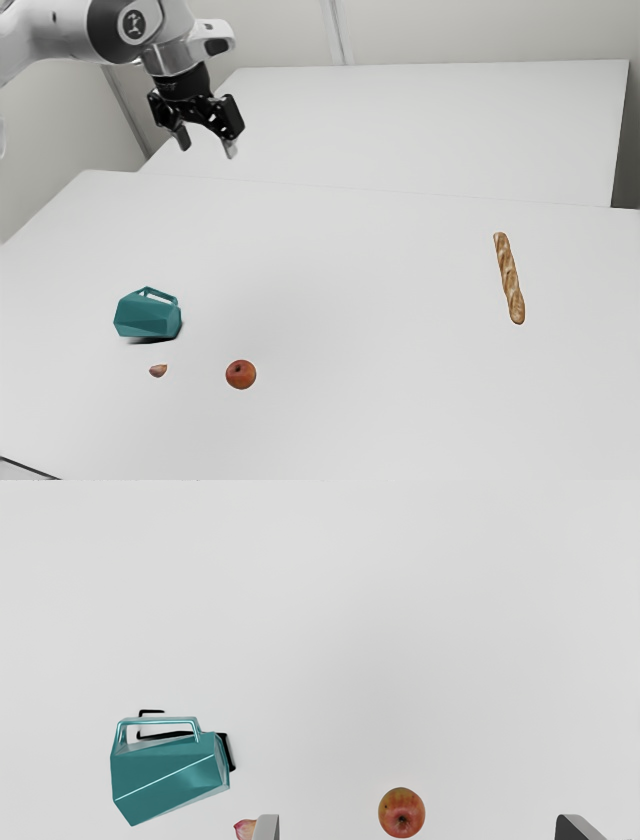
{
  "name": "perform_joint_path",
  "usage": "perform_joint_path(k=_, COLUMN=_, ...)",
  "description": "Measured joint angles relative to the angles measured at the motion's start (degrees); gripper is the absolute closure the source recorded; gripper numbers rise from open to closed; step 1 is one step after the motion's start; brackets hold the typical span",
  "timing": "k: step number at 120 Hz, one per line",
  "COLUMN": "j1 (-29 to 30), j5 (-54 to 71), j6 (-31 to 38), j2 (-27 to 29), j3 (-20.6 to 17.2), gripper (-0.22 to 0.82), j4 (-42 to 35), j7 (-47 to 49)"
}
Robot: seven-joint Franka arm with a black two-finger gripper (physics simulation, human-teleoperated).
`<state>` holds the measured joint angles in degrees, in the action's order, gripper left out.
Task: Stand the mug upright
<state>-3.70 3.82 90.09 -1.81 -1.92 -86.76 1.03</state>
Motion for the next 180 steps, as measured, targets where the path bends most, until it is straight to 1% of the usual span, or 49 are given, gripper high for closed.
perform_joint_path(k=25, j1=-1.5, j5=0.0, j6=-0.3, j2=0.3, j3=0.1, gripper=0.00, j4=-0.1, j7=0.1)
perform_joint_path(k=52, j1=-1.2, j5=-1.0, j6=-1.6, j2=1.1, j3=0.5, gripper=0.00, j4=-1.1, j7=0.0)
perform_joint_path(k=74, j1=0.8, j5=-3.5, j6=-2.1, j2=4.9, j3=0.5, gripper=0.00, j4=-7.8, j7=0.0)
perform_joint_path(k=95, j1=7.5, j5=-8.2, j6=-1.8, j2=10.0, j3=0.6, gripper=0.00, j4=-16.1, j7=-2.4)
perform_joint_path(k=112, j1=12.4, j5=-12.9, j6=1.2, j2=13.0, j3=0.7, gripper=0.00, j4=-23.4, j7=-7.4)
perform_joint_path(k=122, j1=15.5, j5=-15.5, j6=3.0, j2=13.7, j3=0.8, gripper=0.00, j4=-26.2, j7=-10.8)
perform_joint_path(k=140, j1=20.7, j5=-20.0, j6=6.0, j2=13.1, j3=0.9, gripper=0.00, j4=-29.4, j7=-16.9)
perform_joint_path(k=153, j1=24.7, j5=-22.2, j6=7.4, j2=11.8, j3=1.0, gripper=0.00, j4=-30.5, j7=-21.3)
perform_joint_path(k=180, j1=30.9, j5=-25.9, j6=8.9, j2=8.1, j3=1.0, gripper=0.00, j4=-31.8, j7=-29.7)
